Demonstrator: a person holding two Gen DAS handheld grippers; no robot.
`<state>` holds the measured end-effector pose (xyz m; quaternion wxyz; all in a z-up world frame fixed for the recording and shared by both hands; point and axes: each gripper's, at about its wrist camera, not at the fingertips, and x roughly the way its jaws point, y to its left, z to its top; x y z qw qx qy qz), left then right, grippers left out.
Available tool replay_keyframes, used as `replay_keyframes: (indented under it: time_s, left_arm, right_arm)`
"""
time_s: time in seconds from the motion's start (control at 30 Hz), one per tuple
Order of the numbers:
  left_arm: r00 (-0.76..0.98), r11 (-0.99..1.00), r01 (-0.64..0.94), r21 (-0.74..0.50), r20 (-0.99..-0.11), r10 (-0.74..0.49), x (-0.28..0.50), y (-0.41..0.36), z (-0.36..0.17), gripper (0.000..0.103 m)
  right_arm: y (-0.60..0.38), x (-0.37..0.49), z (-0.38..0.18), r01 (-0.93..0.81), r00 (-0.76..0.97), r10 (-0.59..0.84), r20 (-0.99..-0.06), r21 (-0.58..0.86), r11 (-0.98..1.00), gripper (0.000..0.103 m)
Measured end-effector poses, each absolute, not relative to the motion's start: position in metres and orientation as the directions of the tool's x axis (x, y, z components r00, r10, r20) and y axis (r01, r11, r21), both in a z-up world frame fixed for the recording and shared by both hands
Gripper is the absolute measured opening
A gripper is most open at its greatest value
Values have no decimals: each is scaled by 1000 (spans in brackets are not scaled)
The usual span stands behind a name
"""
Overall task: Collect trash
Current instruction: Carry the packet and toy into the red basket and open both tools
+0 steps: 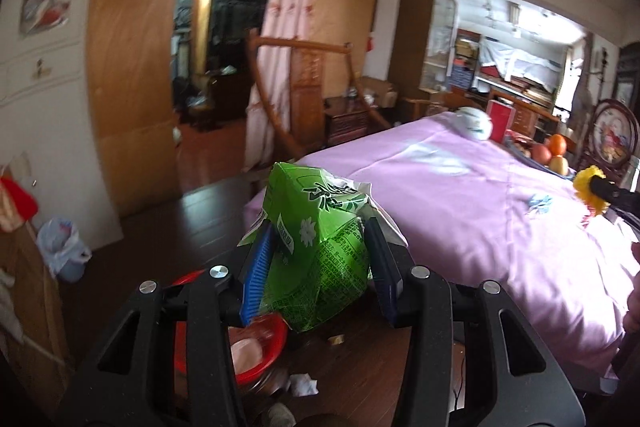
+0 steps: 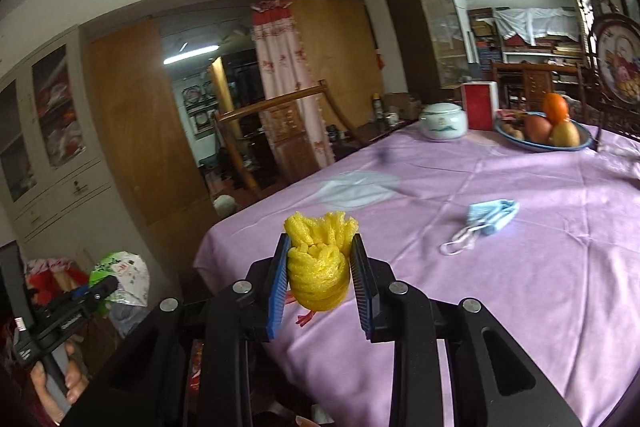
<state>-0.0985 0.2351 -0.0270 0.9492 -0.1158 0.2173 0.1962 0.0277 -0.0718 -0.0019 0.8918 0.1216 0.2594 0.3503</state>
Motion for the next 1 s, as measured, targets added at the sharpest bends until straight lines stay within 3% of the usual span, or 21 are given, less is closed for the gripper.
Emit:
replay_keyframes:
  time_s: [0.33,0.7,0.77,0.8,0.83,1.0]
  left_arm:
    - [770,828,-527,-189,-518,372,-146,304,-59,46]
    - [685,780,-567,-267,-679,266,-128,358,-142,48]
    - [660,779,-574,-252,-705,258,-119,361,-156,59]
    - [635,771,-594,-230,-722,275,-115,362,-162,76]
    - [620,762,-612,-212,-727,295,-113,361,-165,84]
    - [611,740,-642,-203,-719,332,-131,362,-169,88]
  right_arm:
    - [-12,-22,15,-655,542,750,-378,370,659,29]
    - [32,-46,13,-694,476,776,-414,365,621,29]
    - [37,-47,11,-695,470,776,-421,367,619,29]
    - [39,-48,9,-695,466,776,-425,367,618,29]
    - [40,-48,9,-695,462,776,-429,368,617,29]
    - [52,-49,0,-705,427,781,-455,373,603,29]
